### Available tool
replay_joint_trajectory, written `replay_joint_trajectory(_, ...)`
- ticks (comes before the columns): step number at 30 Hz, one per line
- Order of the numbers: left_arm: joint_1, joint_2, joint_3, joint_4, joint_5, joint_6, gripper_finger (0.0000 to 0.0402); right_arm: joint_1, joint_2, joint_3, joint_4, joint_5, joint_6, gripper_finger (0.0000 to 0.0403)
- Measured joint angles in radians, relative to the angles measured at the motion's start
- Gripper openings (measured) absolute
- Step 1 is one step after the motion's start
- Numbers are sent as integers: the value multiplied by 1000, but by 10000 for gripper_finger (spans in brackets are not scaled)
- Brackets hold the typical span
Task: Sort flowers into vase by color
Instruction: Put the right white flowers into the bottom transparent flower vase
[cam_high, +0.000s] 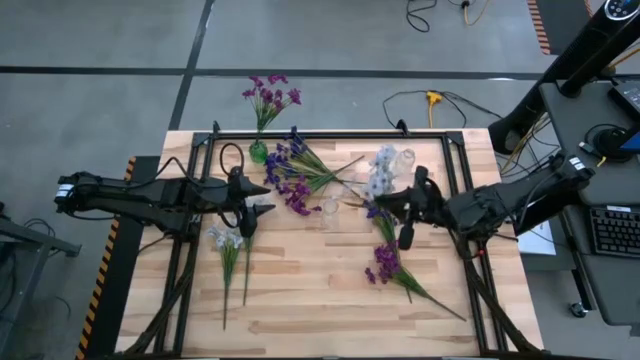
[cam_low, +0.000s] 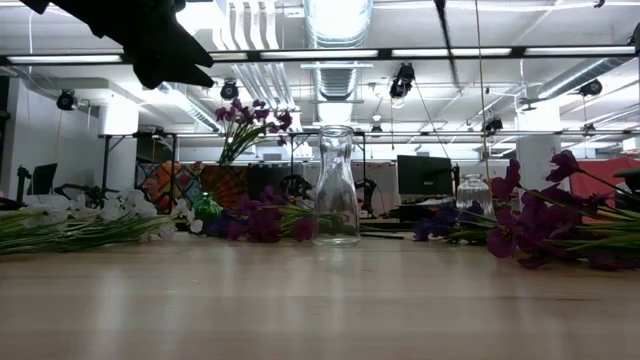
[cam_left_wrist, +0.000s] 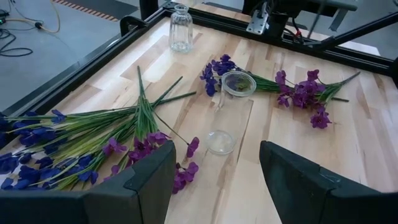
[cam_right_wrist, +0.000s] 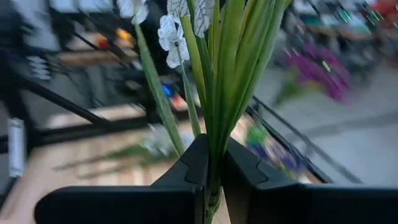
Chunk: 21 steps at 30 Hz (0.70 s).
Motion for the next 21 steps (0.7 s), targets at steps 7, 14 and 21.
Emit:
replay_joint_trajectory(7,0,0,-1,0,0,0,216,-63,16,-140,385,-156,-177,22)
replay_joint_trajectory(14,0,0,-1,0,0,0,216,-161,73,-220,646,-353,-200,22)
replay_joint_trajectory(21,0,0,-2,0,0,0,216,-222,178,-224,764,-414,-220,22)
